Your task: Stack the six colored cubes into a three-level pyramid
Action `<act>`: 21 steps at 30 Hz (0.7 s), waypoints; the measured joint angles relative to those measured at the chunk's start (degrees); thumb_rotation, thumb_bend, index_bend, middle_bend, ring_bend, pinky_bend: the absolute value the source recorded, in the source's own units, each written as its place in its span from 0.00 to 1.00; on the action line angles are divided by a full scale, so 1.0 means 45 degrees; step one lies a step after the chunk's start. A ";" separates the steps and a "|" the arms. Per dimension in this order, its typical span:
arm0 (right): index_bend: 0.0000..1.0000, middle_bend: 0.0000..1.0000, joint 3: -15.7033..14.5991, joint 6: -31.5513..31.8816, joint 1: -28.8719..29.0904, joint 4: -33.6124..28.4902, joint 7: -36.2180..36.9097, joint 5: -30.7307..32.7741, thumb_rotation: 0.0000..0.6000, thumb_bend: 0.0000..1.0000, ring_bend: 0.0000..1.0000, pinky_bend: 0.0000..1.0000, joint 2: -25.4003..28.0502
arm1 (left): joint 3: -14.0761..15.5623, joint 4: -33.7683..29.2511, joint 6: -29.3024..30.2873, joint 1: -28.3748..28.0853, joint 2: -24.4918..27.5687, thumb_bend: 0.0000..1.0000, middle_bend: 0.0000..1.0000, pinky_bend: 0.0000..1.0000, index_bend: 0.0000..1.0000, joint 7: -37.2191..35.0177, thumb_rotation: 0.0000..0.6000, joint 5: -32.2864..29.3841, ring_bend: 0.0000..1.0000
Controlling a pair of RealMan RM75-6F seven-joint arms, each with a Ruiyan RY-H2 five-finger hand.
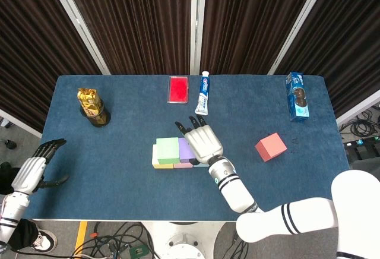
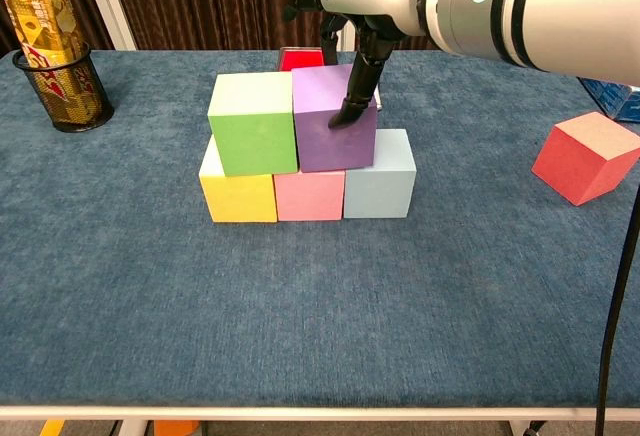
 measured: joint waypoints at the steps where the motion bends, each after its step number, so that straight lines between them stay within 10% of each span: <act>1: 0.00 0.59 -0.0010 0.0059 -0.0004 -0.0031 -0.0028 0.0011 1.00 0.11 0.04 0.00 -0.0017 | 0.0005 0.0004 0.0008 -0.0005 0.0003 0.23 0.07 0.05 0.09 -0.0014 1.00 0.0011 0.00; 21: 0.00 0.59 0.0077 0.0569 -0.0118 -0.0090 -0.0277 0.0067 1.00 0.12 0.04 0.00 -0.0247 | 0.0067 0.0064 -0.0038 -0.0051 0.0009 0.23 0.07 0.05 0.09 -0.0129 1.00 0.0055 0.00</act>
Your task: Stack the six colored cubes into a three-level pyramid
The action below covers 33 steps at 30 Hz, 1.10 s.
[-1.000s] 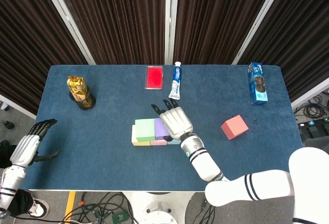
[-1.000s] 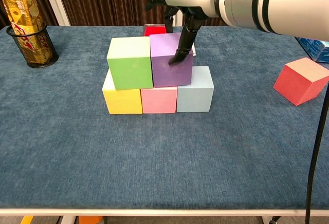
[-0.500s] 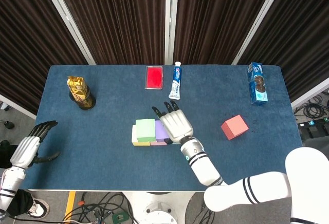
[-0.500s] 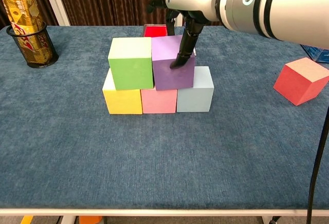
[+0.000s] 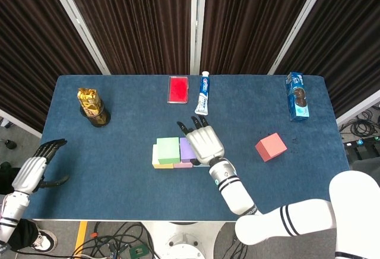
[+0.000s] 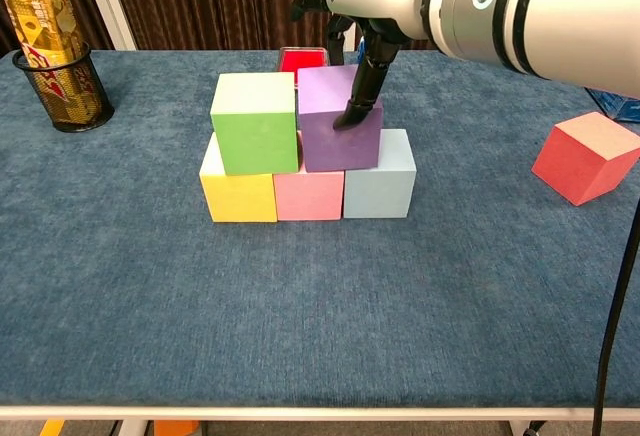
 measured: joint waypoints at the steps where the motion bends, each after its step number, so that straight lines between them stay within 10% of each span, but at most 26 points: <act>1: 0.00 0.59 0.0005 -0.0003 0.0000 0.0005 -0.0007 0.0000 1.00 0.12 0.04 0.00 -0.0007 | 0.0004 -0.0002 0.0028 0.0012 -0.0008 0.23 0.07 0.05 0.09 0.0005 1.00 0.0005 0.00; 33: 0.00 0.59 0.0250 0.0019 -0.0014 0.0337 -0.0173 0.0187 1.00 0.12 0.04 0.00 -0.0403 | 0.0073 0.0249 -0.0037 0.0039 -0.0053 0.23 0.07 0.05 0.09 -0.0231 1.00 -0.0046 0.00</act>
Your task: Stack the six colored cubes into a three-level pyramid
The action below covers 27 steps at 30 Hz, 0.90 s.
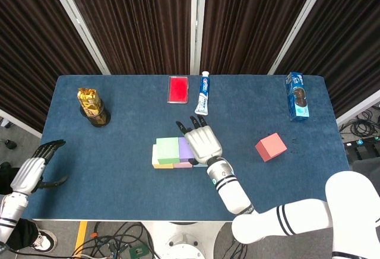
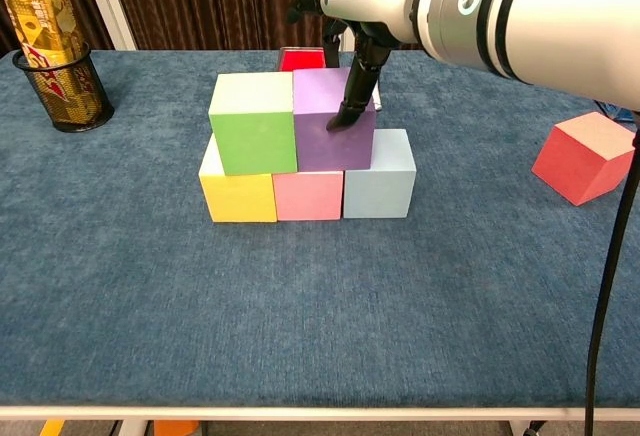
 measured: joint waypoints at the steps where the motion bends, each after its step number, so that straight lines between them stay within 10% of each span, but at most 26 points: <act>1: 0.00 0.59 -0.0002 -0.0002 -0.0001 0.0004 -0.0006 0.0001 1.00 0.12 0.04 0.00 -0.0008 | 0.0006 0.0010 -0.0006 0.0000 -0.0007 0.23 0.07 0.05 0.09 0.0001 1.00 0.0002 0.00; 27: 0.00 0.60 0.0112 0.0095 0.0069 -0.0004 -0.0273 0.0261 1.00 0.12 0.05 0.00 -0.0165 | 0.0069 0.0028 -0.0106 0.0008 -0.0023 0.23 0.07 0.05 0.09 -0.0064 1.00 -0.0009 0.00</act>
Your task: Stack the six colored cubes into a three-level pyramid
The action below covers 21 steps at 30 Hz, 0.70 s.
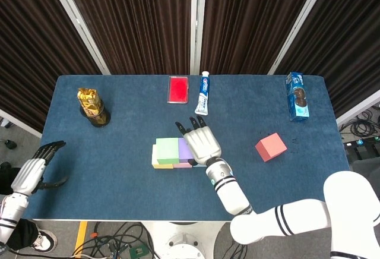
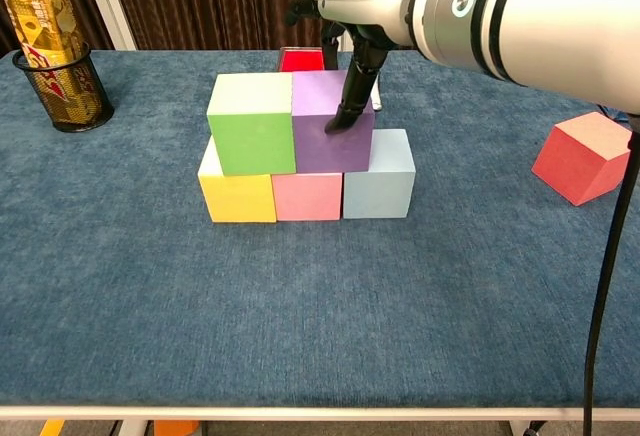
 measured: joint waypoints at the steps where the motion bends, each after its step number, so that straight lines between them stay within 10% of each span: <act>1: 0.00 0.60 0.0012 0.0012 0.0002 -0.0002 0.0000 0.0004 1.00 0.12 0.05 0.00 -0.0006 | 0.0005 0.0015 -0.0001 0.0003 -0.0006 0.23 0.07 0.05 0.09 -0.0005 1.00 0.0004 0.00; 21: 0.00 0.60 0.0054 0.0092 0.0020 0.0020 -0.0072 0.0016 1.00 0.12 0.05 0.00 -0.0099 | -0.0001 0.0046 -0.0038 0.0002 -0.0034 0.23 0.07 0.05 0.09 0.0024 1.00 -0.0025 0.00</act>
